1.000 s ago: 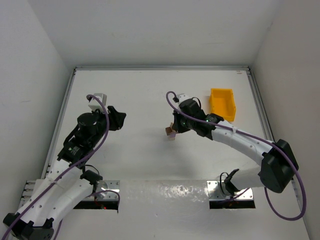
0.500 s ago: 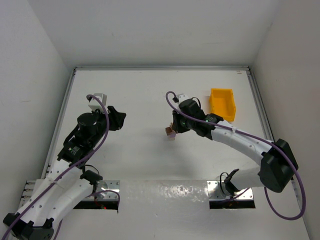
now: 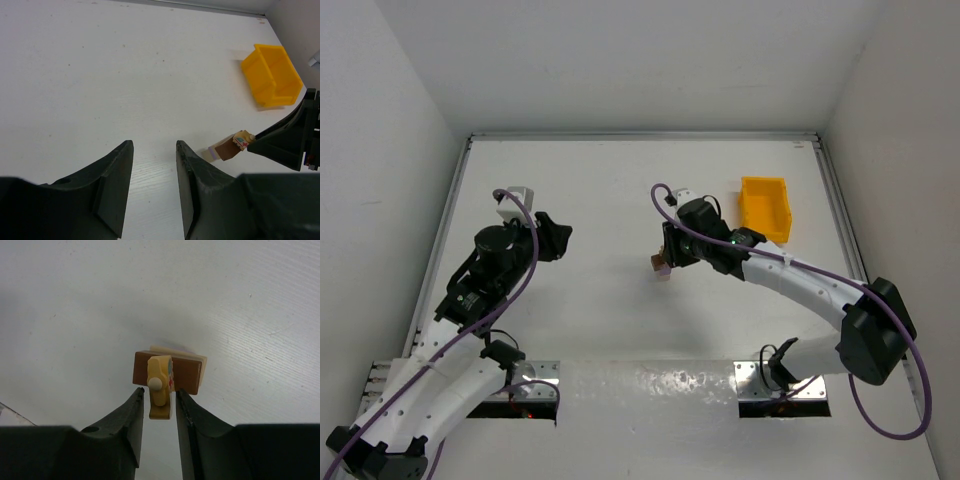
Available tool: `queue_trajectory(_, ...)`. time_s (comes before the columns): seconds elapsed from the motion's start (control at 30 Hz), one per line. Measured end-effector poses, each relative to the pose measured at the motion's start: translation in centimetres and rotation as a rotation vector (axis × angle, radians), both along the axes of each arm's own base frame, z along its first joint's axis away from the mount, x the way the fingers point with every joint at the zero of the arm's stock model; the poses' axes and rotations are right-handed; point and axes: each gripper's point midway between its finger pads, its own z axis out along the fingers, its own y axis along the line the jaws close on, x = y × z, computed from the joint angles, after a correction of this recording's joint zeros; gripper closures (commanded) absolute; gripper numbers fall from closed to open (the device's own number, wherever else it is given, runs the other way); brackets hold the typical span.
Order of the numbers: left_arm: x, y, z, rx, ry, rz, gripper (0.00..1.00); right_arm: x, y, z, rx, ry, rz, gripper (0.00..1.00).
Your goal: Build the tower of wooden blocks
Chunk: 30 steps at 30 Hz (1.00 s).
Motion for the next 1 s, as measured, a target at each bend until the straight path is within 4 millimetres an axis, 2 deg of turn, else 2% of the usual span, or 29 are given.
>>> queue_trajectory(0.23, 0.0, 0.0, 0.0, 0.000, 0.000, 0.000, 0.63, -0.1, 0.0, -0.2, -0.002, 0.002, 0.000, 0.64)
queue_trajectory(0.4, 0.0, 0.0, 0.0, 0.000, 0.000, 0.000, 0.63, 0.0, 0.0, -0.1, 0.001, 0.001, -0.001, 0.56)
queue_trajectory(0.77, 0.0, 0.0, 0.1, -0.001, -0.002, -0.001, 0.63, 0.4, 0.3, 0.8, 0.030, -0.043, -0.011, 0.29)
queue_trajectory(0.87, 0.0, 0.0, 0.1, -0.002, -0.002, -0.003, 0.63, 0.6, 0.1, 1.2, 0.029, -0.060, -0.023, 0.16)
queue_trajectory(0.9, -0.1, 0.0, 0.1, -0.002, -0.002, -0.003, 0.63, 0.7, 0.0, 1.2, 0.027, -0.065, -0.028, 0.03)
queue_trajectory(1.0, -0.1, 0.0, 0.1, -0.002, -0.004, -0.003, 0.63, 1.0, -0.6, 1.6, 0.015, -0.094, -0.049, 0.01)
